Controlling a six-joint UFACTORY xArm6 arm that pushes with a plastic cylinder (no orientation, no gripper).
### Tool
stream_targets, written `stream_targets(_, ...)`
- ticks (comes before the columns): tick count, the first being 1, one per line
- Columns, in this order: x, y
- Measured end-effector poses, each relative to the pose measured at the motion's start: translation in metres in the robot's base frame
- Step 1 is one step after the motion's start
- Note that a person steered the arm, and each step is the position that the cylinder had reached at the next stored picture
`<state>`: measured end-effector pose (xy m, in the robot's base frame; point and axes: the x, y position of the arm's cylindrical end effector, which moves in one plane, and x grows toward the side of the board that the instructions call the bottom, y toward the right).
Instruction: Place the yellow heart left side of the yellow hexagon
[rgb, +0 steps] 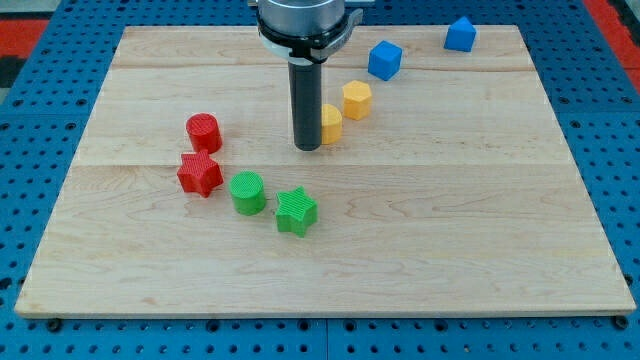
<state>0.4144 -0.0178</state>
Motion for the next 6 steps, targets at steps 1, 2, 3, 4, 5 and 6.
stream_targets(1, 0.024, 0.004)
stream_targets(2, 0.024, 0.019)
stream_targets(3, 0.001, 0.023)
stream_targets(4, -0.026, 0.023)
stream_targets(5, -0.043, 0.023)
stream_targets(6, -0.02, 0.026)
